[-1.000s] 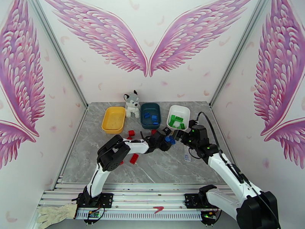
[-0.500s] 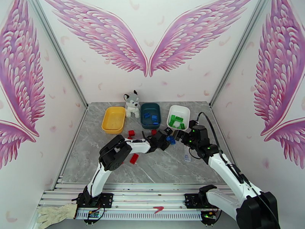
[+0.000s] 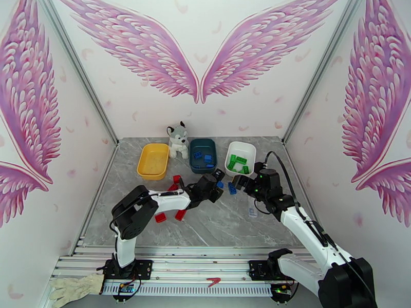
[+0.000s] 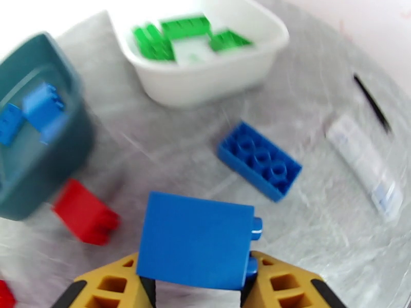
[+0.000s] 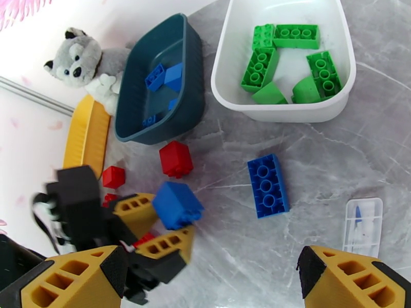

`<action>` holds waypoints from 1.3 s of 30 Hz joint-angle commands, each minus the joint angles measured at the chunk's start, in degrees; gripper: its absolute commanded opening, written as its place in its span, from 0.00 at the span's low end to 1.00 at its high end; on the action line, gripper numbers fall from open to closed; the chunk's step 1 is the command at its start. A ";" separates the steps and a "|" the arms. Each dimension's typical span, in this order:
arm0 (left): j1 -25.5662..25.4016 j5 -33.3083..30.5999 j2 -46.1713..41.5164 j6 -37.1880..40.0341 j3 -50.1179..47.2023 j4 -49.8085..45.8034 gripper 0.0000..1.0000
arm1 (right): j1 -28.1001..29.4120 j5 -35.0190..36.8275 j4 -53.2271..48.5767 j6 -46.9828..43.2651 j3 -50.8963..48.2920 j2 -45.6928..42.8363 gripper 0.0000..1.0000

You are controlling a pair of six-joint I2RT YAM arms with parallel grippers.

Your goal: Sort the legos into containers by color

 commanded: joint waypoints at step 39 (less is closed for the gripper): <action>-4.87 -8.24 6.57 -15.46 6.71 -3.07 0.78 | -2.87 21.03 -9.76 3.09 0.30 -3.92 0.97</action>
